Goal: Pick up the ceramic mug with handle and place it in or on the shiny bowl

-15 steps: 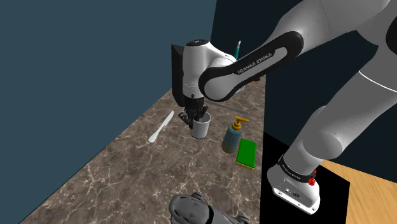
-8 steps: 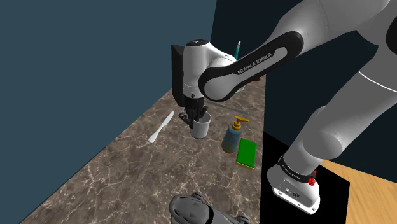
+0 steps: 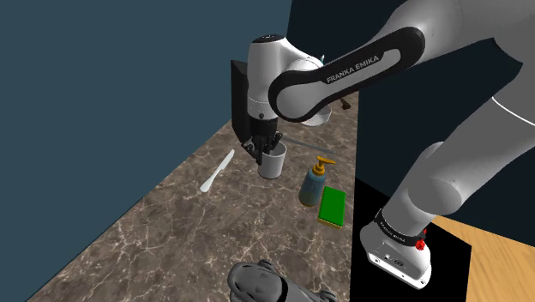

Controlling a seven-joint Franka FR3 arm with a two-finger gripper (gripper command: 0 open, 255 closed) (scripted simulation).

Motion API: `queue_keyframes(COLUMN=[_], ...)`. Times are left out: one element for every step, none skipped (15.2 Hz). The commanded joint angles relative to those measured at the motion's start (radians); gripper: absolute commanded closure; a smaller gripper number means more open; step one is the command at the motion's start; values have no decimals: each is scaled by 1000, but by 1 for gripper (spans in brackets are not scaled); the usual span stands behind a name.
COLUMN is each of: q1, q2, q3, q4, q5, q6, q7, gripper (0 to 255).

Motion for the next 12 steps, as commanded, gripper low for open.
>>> queue_keyframes(q1=[2, 2, 2, 3, 3, 3, 3, 4, 4, 4, 4, 4], q2=[-13, -20, -27, -34, -40, -46, -52, -58, -63, -68, -72, -77], q3=[-2, -4, -6, -7, -9, -11, -13, -14, -16, -18, -19, -21], q4=[15, 23, 30, 39, 47, 55, 64, 73, 82, 91, 101, 111], q5=[5, 8, 10, 13, 15, 17, 18, 20, 21, 23, 24, 25], q6=[-27, -42, -56, -70, -84, -98, -112, -127, -141, -155, -168, -182], q7=[-4, -6, -9, -11, -14, -16, -18, -20, -22, -24, -25, -27], gripper=[255, 255, 255, 255, 255, 255, 255, 255, 255, 255, 255, 255])
